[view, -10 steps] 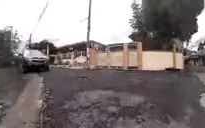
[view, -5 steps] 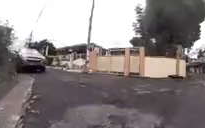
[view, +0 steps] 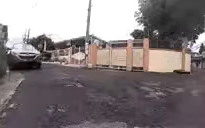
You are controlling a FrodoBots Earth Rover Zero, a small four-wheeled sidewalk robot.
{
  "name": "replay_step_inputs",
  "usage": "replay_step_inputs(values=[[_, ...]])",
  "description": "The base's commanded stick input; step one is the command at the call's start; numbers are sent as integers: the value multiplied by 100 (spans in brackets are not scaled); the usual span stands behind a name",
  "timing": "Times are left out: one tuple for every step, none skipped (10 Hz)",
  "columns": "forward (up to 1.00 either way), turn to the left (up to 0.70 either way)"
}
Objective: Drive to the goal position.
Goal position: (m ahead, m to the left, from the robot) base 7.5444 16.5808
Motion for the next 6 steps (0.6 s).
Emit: replay_step_inputs(values=[[100,0],[100,0],[100,0],[100,0],[100,0],[100,32]])
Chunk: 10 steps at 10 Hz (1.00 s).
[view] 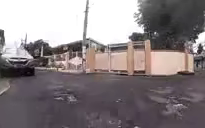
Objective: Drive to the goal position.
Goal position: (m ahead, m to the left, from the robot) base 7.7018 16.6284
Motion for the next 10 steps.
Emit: replay_step_inputs(values=[[100,40],[100,40],[100,40],[100,40],[100,17],[100,0],[100,0],[100,0],[100,0],[100,0]])
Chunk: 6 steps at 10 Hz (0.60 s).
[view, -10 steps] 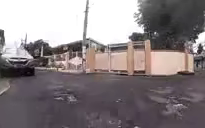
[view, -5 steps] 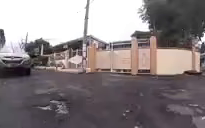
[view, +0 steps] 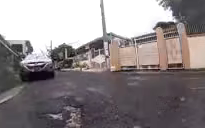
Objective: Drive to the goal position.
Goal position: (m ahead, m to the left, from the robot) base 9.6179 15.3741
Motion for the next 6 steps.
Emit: replay_step_inputs(values=[[100,0],[100,0],[100,0],[100,0],[100,0],[100,0]])
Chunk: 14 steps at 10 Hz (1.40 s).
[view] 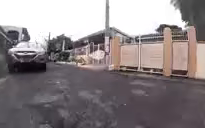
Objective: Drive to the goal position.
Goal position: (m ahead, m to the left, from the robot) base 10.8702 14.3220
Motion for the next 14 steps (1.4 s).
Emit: replay_step_inputs(values=[[100,4],[100,31],[100,40],[100,40],[100,40],[100,40],[100,40],[100,28],[100,5],[100,0],[100,0],[100,0],[100,0],[100,0]])
